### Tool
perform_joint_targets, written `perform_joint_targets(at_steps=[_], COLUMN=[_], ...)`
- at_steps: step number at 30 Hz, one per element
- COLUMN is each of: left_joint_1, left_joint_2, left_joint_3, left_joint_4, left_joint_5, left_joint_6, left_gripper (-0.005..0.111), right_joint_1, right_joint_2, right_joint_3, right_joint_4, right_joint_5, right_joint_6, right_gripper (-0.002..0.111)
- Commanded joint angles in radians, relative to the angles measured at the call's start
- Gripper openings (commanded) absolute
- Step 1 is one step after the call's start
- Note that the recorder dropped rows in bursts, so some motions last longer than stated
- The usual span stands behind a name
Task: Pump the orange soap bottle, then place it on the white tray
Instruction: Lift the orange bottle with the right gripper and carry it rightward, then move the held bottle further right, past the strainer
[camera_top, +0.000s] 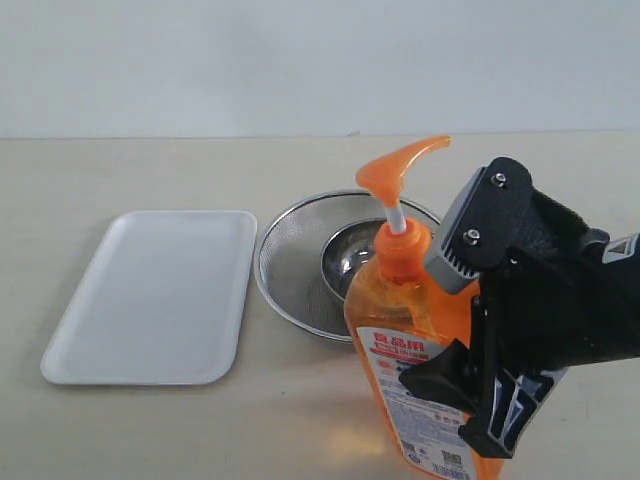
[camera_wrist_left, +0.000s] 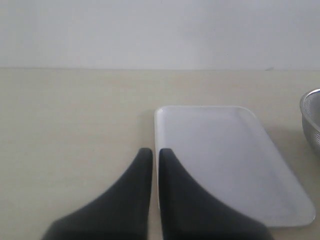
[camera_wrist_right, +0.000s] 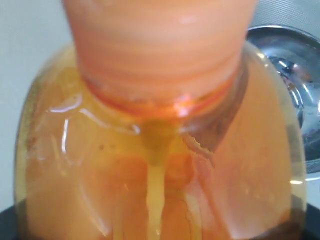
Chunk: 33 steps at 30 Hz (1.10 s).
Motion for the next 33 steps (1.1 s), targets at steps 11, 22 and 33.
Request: perform_joint_targets(at_steps=[11,22,33], left_joint_1=[0.001,0.001,0.001], left_joint_2=[-0.001,-0.001,-0.001], left_joint_3=[0.004,0.004,0.004], left_joint_4=[0.0,0.0,0.0], left_joint_5=[-0.001,-0.001,-0.001], left_joint_6=[0.003,0.003,0.003], left_gripper=[0.005,0.005,0.005], right_joint_1=[-0.001,-0.001,-0.001], right_joint_2=[-0.02,-0.02,-0.02], right_joint_3=[-0.01,-0.01,-0.01], right_joint_4=[-0.194,-0.421,-0.705], right_joint_5=[-0.043,-0.048,-0.03], right_joint_6=[0.216,0.464,0.782], right_gripper=[0.0,0.0,0.0])
